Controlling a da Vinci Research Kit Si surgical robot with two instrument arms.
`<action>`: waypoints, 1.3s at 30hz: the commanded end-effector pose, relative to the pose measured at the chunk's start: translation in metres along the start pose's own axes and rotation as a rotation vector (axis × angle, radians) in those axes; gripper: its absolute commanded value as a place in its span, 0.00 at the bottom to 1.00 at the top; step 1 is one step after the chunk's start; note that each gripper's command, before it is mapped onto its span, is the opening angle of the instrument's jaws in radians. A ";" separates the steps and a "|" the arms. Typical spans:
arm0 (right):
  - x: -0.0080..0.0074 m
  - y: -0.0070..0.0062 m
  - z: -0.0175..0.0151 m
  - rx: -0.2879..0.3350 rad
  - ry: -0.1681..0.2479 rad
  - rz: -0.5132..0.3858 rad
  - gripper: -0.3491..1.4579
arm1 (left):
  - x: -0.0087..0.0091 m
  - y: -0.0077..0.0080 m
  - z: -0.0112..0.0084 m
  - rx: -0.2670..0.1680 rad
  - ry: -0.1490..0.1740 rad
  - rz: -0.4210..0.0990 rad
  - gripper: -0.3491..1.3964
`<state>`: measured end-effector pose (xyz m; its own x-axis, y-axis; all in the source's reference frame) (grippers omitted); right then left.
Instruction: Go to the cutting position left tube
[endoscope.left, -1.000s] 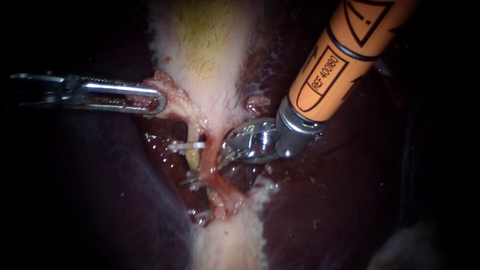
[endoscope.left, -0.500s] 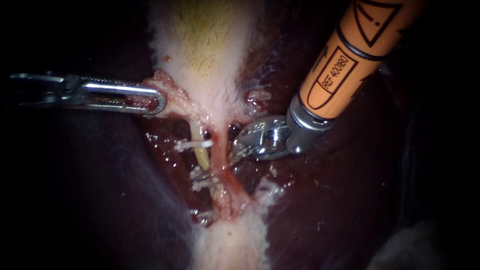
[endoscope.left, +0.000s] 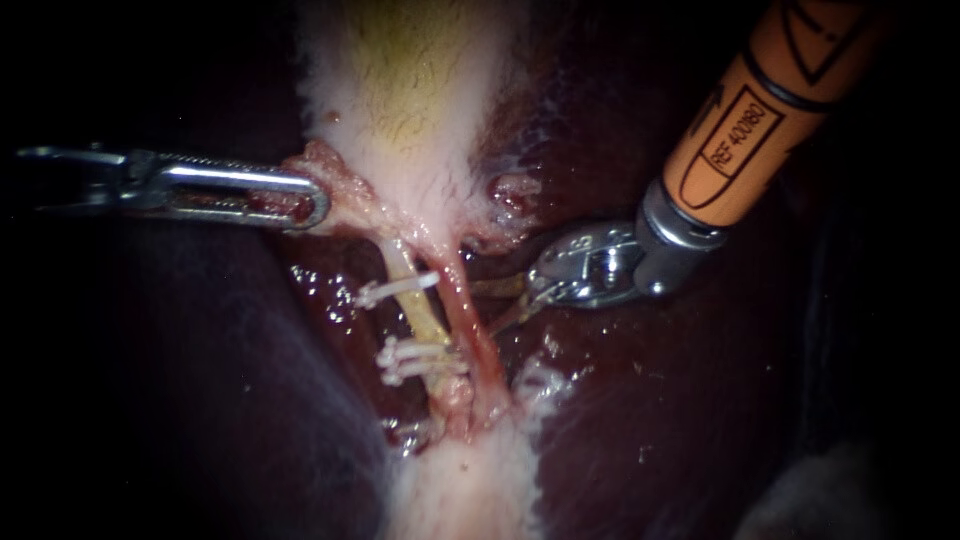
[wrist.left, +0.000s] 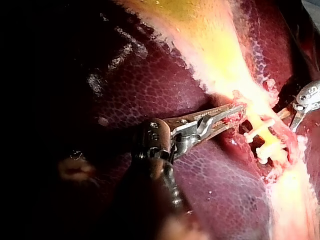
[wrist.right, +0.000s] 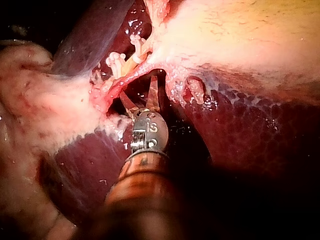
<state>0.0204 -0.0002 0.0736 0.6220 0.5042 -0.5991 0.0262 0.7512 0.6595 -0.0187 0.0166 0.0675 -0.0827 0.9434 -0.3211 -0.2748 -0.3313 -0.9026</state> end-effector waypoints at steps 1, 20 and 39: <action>-0.0002 0.0000 -0.0005 -0.009 0.005 -0.001 0.83 | 0.0000 0.0000 0.0000 -0.001 0.000 0.000 0.00; -0.0001 -0.0014 -0.0075 -0.018 0.016 0.004 0.92 | 0.0000 -0.0001 -0.0002 -0.002 -0.001 0.000 0.00; 0.0051 -0.0060 -0.0029 -0.019 0.044 0.025 0.96 | 0.0000 -0.0002 -0.0002 -0.002 -0.001 0.001 0.00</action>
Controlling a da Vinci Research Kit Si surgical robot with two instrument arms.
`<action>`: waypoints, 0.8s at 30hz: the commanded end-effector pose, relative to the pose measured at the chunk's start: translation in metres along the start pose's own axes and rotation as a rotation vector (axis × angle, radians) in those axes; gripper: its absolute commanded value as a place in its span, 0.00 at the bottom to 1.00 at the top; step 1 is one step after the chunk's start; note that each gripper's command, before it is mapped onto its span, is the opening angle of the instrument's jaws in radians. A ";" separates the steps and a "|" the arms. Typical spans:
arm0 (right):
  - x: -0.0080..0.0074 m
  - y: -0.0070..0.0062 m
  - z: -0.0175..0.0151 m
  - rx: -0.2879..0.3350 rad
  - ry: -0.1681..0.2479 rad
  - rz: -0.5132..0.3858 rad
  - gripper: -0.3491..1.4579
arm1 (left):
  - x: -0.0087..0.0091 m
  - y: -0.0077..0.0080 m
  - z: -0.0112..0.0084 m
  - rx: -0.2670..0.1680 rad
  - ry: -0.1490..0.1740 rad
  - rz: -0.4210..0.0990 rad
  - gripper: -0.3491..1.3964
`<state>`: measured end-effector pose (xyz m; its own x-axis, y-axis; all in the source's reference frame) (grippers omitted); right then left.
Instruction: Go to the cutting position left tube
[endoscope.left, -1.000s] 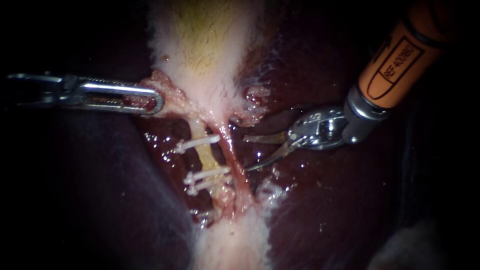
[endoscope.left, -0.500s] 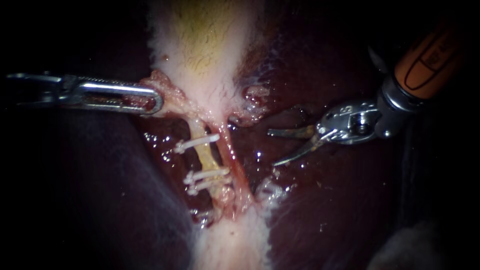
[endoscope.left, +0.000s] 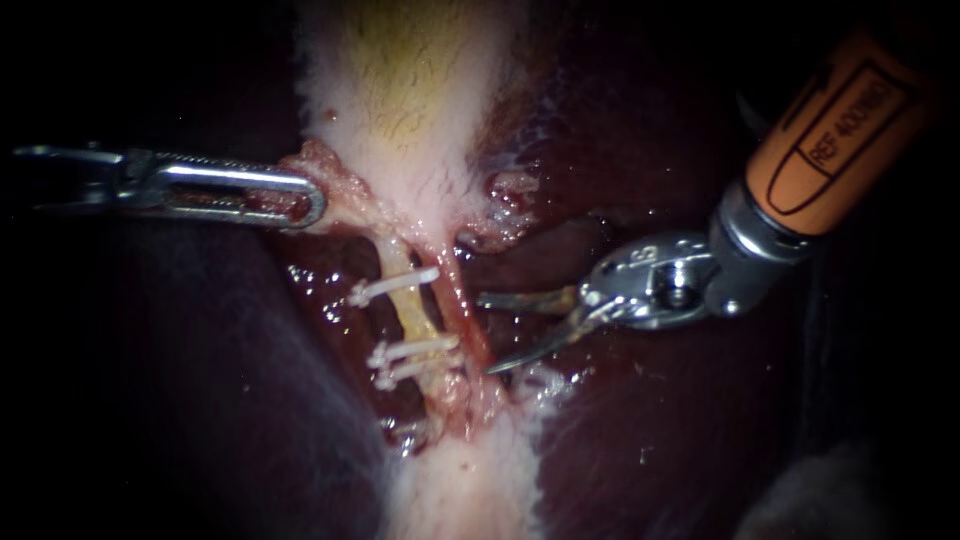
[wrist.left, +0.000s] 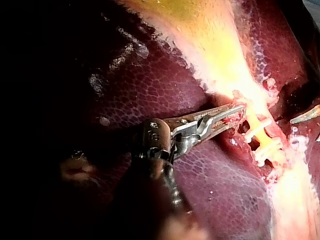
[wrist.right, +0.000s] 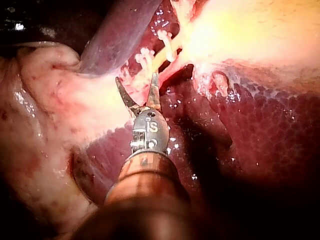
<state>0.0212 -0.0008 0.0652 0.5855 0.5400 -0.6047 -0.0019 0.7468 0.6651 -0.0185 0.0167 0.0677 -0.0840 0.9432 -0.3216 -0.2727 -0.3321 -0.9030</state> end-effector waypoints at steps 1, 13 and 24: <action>0.0000 0.0001 0.0004 0.000 -0.003 0.003 0.96 | 0.0000 0.0000 0.0000 0.000 0.000 0.000 0.00; -0.0011 0.0019 0.0040 0.012 -0.013 -0.006 0.95 | 0.0000 0.0001 -0.0001 0.000 0.000 0.000 0.00; -0.0044 0.0052 0.0059 -0.004 -0.038 -0.011 0.95 | -0.0001 0.0002 -0.0001 0.000 0.000 0.000 0.00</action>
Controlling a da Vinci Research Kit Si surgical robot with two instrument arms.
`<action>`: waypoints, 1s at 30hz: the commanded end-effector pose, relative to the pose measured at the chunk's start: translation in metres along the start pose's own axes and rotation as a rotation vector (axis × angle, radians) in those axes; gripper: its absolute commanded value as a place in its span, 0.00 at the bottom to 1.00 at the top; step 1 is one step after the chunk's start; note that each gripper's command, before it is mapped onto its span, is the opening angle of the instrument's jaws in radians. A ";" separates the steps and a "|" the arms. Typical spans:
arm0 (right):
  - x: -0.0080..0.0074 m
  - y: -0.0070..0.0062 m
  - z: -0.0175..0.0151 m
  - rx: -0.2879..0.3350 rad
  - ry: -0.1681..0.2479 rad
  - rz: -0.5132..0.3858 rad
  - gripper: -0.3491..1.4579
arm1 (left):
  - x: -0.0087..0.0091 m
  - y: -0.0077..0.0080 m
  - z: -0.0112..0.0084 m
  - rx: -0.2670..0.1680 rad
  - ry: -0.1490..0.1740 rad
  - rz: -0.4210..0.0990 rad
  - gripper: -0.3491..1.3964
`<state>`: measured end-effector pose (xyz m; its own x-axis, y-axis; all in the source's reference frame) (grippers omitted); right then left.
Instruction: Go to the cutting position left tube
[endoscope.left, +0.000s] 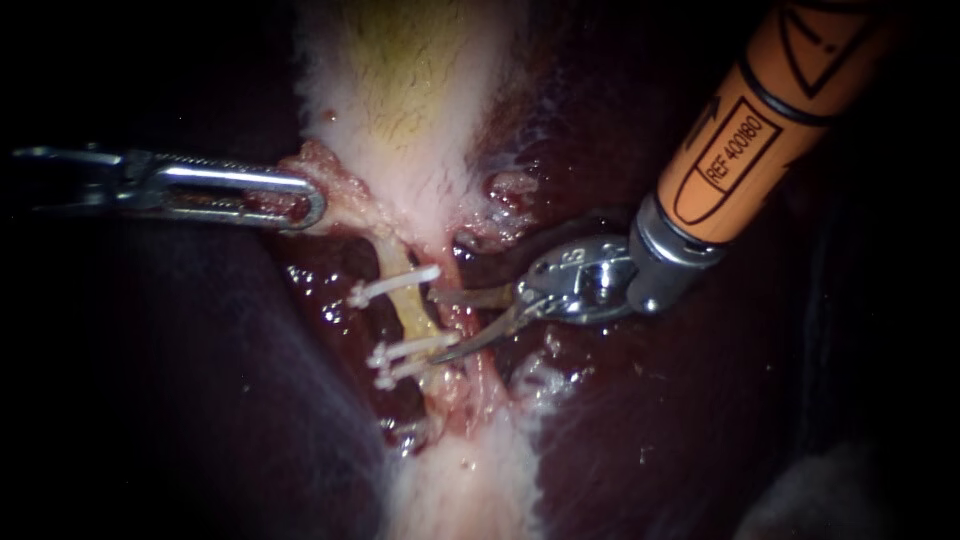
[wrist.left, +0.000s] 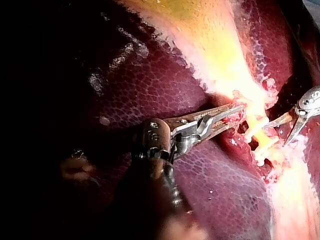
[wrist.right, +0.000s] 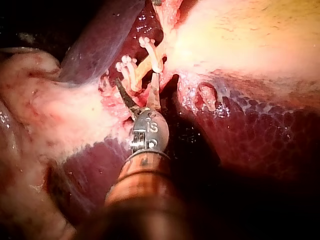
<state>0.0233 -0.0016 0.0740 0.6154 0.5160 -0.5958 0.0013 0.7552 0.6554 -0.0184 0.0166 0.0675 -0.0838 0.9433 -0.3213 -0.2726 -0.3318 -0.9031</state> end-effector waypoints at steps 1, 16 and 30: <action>-0.0002 0.0002 0.0002 -0.001 -0.001 0.000 0.96 | 0.0000 0.0000 0.0000 0.001 0.000 0.000 0.00; 0.0004 0.0011 0.0017 0.019 0.010 0.009 0.96 | 0.0000 0.0001 0.0000 0.001 0.000 0.000 0.00; 0.0025 -0.0010 0.0040 0.074 0.049 0.013 0.96 | 0.0000 0.0001 0.0001 0.001 0.000 0.000 0.00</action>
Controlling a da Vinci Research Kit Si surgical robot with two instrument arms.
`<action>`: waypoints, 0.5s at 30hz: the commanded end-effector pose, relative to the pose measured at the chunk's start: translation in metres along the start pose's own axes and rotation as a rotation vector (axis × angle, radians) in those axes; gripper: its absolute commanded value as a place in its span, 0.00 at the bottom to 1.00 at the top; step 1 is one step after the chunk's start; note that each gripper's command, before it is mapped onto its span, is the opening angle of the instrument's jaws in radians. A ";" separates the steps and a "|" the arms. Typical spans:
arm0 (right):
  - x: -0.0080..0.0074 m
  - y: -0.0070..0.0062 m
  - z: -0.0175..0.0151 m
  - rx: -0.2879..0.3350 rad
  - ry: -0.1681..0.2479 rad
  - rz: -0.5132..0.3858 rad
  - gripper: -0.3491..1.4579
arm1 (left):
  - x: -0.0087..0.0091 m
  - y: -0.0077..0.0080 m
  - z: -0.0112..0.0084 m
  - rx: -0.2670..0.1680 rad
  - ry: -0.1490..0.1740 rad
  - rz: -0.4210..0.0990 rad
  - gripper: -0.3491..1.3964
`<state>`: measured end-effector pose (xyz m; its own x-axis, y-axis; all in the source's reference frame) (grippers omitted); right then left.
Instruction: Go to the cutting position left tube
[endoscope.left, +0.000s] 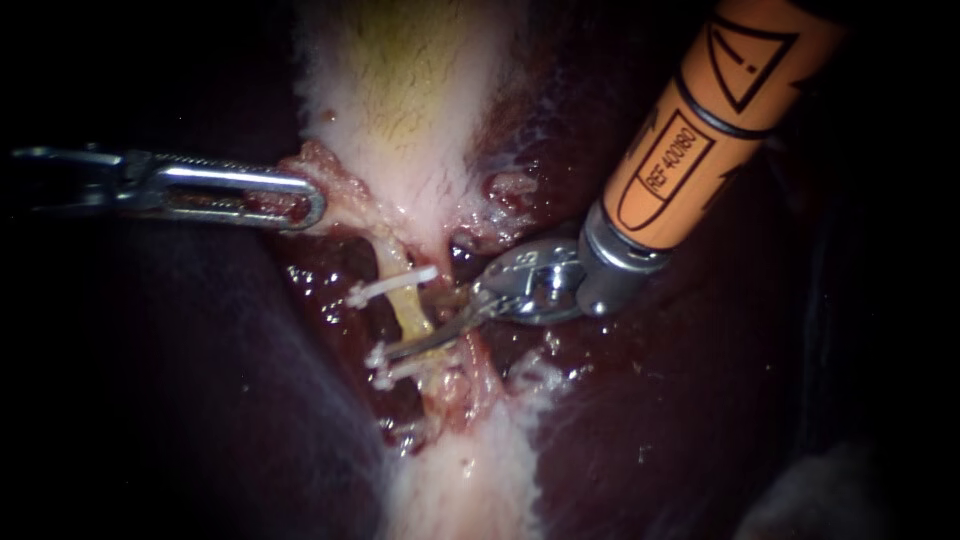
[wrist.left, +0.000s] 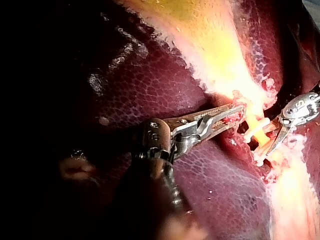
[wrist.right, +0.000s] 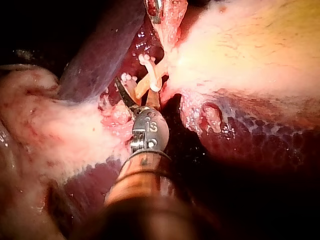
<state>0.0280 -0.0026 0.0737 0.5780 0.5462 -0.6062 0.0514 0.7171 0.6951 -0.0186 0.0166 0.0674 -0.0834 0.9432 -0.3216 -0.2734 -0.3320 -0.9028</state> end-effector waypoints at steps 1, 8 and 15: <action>0.0002 -0.0003 0.0003 0.010 0.005 0.004 0.96 | 0.0000 0.0000 0.0000 0.000 0.000 0.000 0.00; 0.0011 -0.0021 0.0013 0.102 0.021 -0.002 0.94 | 0.0000 -0.0001 0.0001 0.000 0.000 0.006 0.00; 0.0024 -0.0030 0.0028 0.128 0.050 -0.014 0.94 | 0.0000 -0.0001 0.0001 0.000 0.000 0.006 0.00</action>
<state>0.0319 -0.0047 0.0712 0.5339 0.5605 -0.6330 0.1662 0.6645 0.7286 -0.0186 0.0166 0.0675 -0.0848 0.9413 -0.3267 -0.2731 -0.3373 -0.9009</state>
